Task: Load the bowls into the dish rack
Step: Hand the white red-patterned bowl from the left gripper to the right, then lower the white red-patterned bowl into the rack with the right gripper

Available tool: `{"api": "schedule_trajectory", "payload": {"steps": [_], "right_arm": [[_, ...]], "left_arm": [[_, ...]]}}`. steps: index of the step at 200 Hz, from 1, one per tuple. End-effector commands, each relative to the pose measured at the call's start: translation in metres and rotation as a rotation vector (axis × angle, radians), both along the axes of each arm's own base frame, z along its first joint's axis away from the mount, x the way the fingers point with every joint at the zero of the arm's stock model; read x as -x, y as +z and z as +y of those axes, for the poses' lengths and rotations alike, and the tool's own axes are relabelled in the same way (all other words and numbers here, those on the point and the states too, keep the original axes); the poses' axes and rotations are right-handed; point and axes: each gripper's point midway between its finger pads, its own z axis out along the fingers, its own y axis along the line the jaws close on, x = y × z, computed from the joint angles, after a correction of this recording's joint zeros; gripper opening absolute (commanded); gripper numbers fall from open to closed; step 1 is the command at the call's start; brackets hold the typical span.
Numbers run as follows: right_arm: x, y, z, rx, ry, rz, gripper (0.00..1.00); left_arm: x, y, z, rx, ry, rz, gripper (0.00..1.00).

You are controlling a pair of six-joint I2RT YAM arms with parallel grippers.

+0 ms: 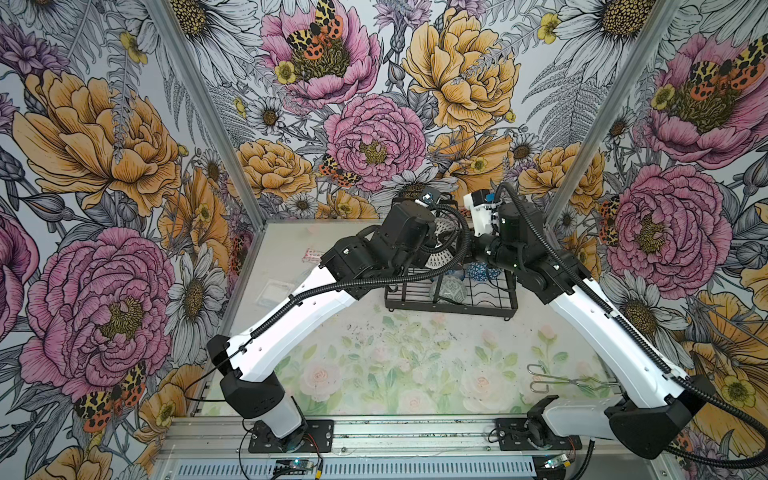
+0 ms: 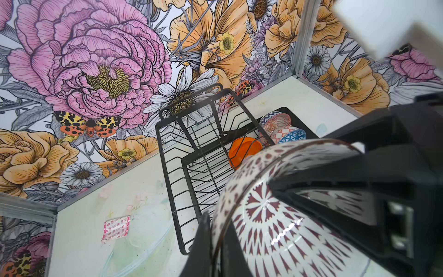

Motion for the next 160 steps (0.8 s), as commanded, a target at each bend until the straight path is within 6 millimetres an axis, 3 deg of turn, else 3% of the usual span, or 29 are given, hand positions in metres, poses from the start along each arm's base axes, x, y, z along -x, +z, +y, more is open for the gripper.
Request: {"api": "schedule_trajectory", "payload": {"steps": [1, 5, 31, 46, 64, 75, 94, 118, 136, 160], "right_arm": [[-0.005, 0.0, -0.001, 0.005, -0.038, 0.004, 0.04], [-0.005, 0.0, -0.002, 0.006, -0.042, 0.001, 0.0], [-0.005, 0.002, -0.009, 0.019, -0.071, -0.014, 0.0], [-0.004, 0.007, -0.016, 0.035, -0.09, -0.036, 0.0], [-0.004, 0.01, -0.027, 0.07, -0.12, -0.063, 0.0], [-0.004, 0.012, -0.04, 0.109, -0.151, -0.082, 0.0], [-0.004, 0.016, -0.075, 0.185, -0.229, -0.123, 0.0], [-0.002, 0.021, -0.142, 0.292, -0.402, -0.188, 0.0], [-0.001, 0.017, -0.192, 0.476, -0.545, -0.227, 0.0], [-0.011, -0.003, -0.241, 0.7, -0.647, -0.206, 0.0]], "left_arm": [[0.002, 0.03, -0.003, 0.068, 0.0, -0.068, 0.0], [0.002, 0.03, -0.004, 0.069, -0.001, -0.068, 0.0], [0.004, 0.031, -0.003, 0.075, -0.005, -0.067, 0.01], [0.005, 0.031, -0.001, 0.079, -0.003, -0.067, 0.32], [0.005, 0.034, 0.007, 0.089, 0.005, -0.068, 0.82], [0.003, 0.039, 0.02, 0.091, 0.027, -0.078, 0.98], [0.001, 0.053, 0.062, 0.093, 0.122, -0.123, 0.99], [0.0, 0.06, 0.133, 0.185, 0.226, -0.119, 0.99], [-0.001, 0.045, 0.183, 0.28, 0.3, -0.073, 0.99], [-0.003, -0.002, 0.232, 0.321, 0.424, 0.012, 0.99]]}}
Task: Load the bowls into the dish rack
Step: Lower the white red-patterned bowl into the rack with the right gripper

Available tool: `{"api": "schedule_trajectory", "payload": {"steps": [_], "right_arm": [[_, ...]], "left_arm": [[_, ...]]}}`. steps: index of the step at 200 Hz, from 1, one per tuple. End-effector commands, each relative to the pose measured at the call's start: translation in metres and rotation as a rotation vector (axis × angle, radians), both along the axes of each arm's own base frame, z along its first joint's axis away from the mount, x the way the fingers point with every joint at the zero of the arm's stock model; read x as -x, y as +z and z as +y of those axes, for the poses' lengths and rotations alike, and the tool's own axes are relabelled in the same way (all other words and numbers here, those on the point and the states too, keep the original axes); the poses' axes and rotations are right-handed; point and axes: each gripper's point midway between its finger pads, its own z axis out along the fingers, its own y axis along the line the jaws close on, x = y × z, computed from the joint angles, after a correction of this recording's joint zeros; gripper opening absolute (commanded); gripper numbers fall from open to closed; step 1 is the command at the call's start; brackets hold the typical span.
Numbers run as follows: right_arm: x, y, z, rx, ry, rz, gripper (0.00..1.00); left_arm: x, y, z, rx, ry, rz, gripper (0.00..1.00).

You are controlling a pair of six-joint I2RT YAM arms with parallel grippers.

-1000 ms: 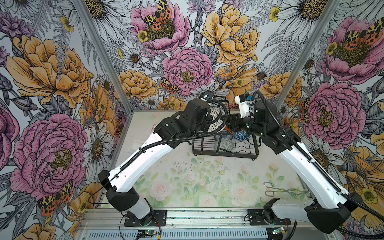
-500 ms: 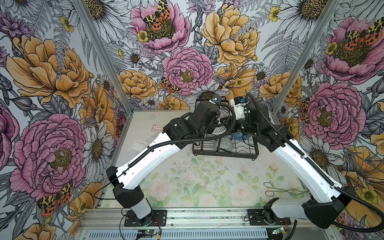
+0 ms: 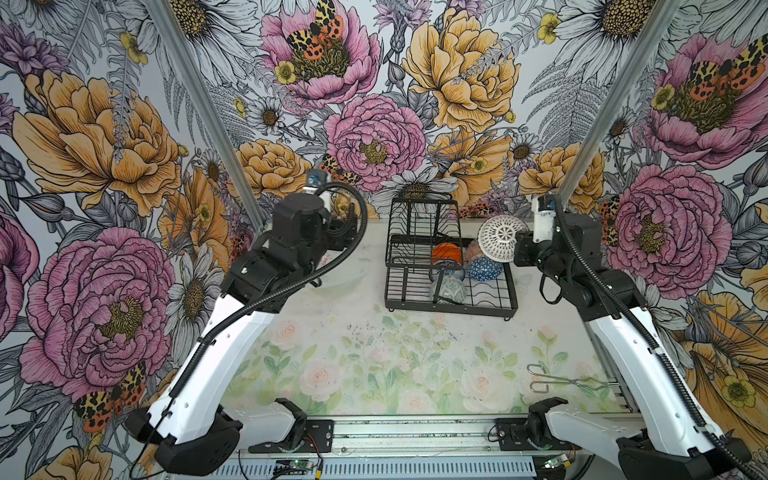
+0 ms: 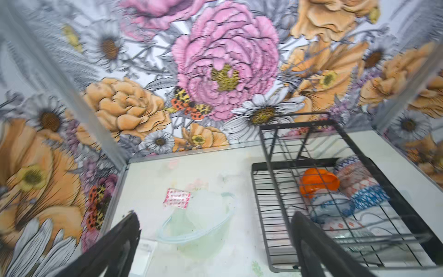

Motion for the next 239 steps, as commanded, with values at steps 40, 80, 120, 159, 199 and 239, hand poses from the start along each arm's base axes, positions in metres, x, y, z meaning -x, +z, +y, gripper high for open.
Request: {"api": "schedule_trajectory", "payload": {"steps": [40, 80, 120, 159, 199, 239], "right_arm": [[-0.051, -0.058, -0.048, 0.542, -0.008, -0.037, 0.0], [-0.083, -0.109, -0.036, 0.642, 0.122, -0.061, 0.0], [-0.105, -0.154, -0.018, 0.698, 0.257, -0.115, 0.0], [-0.108, -0.183, -0.006, 0.741, 0.317, -0.183, 0.0], [-0.108, -0.2, -0.007, 0.763, 0.321, -0.189, 0.0], [-0.11, -0.211, -0.009, 0.802, 0.298, -0.202, 0.0]], "left_arm": [[0.001, -0.126, 0.033, 0.185, 0.029, 0.267, 0.99], [0.008, -0.167, 0.031, 0.203, 0.028, 0.351, 0.99], [0.0, -0.187, 0.026, 0.209, 0.014, 0.399, 0.99], [-0.012, -0.199, 0.026, 0.212, 0.011, 0.428, 0.99], [-0.024, -0.206, 0.026, 0.219, 0.0, 0.448, 0.99], [-0.033, -0.209, 0.025, 0.215, -0.009, 0.461, 0.99]]}}
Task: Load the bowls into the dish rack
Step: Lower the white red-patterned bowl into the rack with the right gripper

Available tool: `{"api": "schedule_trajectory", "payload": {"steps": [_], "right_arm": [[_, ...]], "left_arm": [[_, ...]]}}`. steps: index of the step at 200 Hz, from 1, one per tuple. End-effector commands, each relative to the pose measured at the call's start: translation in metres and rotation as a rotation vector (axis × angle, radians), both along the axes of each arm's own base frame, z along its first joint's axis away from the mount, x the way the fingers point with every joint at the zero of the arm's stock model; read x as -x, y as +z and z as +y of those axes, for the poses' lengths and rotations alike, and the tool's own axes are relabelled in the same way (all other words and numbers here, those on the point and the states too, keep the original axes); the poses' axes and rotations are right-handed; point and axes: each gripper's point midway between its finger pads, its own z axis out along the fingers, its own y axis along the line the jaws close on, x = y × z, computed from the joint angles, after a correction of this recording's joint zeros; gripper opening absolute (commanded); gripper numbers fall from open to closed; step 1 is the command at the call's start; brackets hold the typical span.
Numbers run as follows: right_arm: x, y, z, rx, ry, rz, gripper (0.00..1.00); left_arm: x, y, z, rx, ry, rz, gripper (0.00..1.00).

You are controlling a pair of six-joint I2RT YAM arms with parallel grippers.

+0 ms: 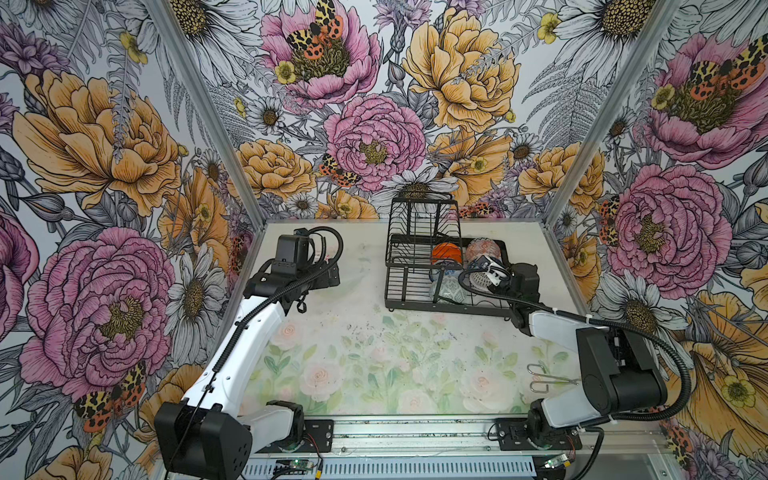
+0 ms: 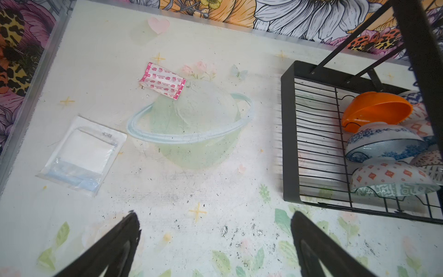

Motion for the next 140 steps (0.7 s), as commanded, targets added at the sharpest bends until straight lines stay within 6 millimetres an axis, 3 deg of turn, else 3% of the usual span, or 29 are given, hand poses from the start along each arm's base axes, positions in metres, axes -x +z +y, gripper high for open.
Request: {"api": "schedule_trajectory", "payload": {"steps": [1, 82, 140], "right_arm": [[-0.011, 0.027, 0.0, 0.013, 0.001, -0.148, 0.0], [-0.011, -0.007, 0.002, 0.068, -0.002, -0.134, 0.0], [0.001, -0.019, 0.017, 0.012, 0.079, -0.076, 0.0]], "left_arm": [[-0.009, 0.011, -0.004, 0.02, -0.025, -0.037, 0.99], [-0.016, 0.011, -0.006, 0.026, -0.041, -0.03, 0.99], [-0.019, 0.012, -0.007, 0.031, -0.047, -0.028, 0.99]]}}
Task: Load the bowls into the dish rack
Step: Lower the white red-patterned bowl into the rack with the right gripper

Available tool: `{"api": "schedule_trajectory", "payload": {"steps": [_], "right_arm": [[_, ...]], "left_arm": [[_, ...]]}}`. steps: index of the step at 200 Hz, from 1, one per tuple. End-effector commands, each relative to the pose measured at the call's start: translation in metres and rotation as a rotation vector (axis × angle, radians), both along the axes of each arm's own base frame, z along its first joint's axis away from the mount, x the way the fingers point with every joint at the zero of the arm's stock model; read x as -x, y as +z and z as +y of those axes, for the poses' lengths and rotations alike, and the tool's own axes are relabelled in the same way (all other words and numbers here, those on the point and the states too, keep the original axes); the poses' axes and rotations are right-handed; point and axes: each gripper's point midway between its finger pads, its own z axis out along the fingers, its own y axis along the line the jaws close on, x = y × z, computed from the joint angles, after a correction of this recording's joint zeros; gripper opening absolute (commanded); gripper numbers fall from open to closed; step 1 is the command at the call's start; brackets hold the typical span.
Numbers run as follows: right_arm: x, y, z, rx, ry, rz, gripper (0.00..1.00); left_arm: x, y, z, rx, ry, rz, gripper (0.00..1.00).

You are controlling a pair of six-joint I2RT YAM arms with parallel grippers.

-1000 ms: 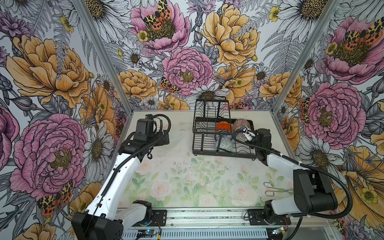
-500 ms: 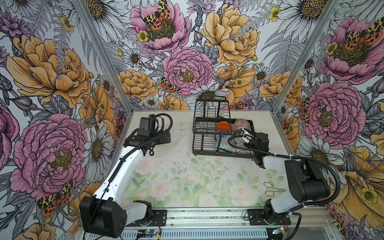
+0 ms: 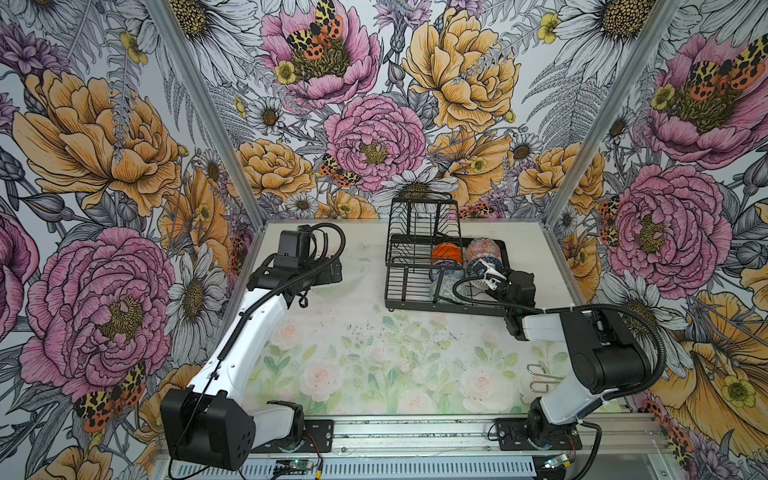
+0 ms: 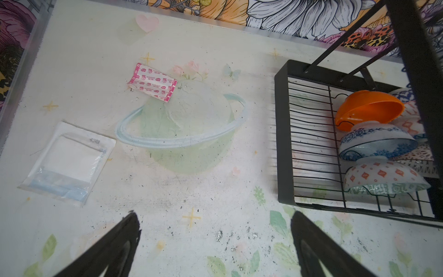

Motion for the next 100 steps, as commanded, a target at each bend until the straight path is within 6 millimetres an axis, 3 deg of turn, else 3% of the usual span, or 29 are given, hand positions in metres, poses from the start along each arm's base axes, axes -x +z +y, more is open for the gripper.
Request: {"api": "schedule_trajectory", "payload": {"steps": [1, 60, 100], "right_arm": [[0.006, 0.0, 0.016, -0.047, 0.067, -0.002, 0.0], [0.002, -0.01, 0.013, 0.017, 0.044, -0.011, 0.0], [0.017, -0.012, 0.024, -0.026, 0.101, 0.056, 0.0]], "left_arm": [[-0.009, 0.012, -0.001, 0.012, -0.017, -0.04, 0.99], [-0.014, 0.008, -0.004, 0.017, -0.027, -0.022, 0.99], [-0.014, 0.009, -0.004, 0.017, -0.03, -0.026, 0.99]]}}
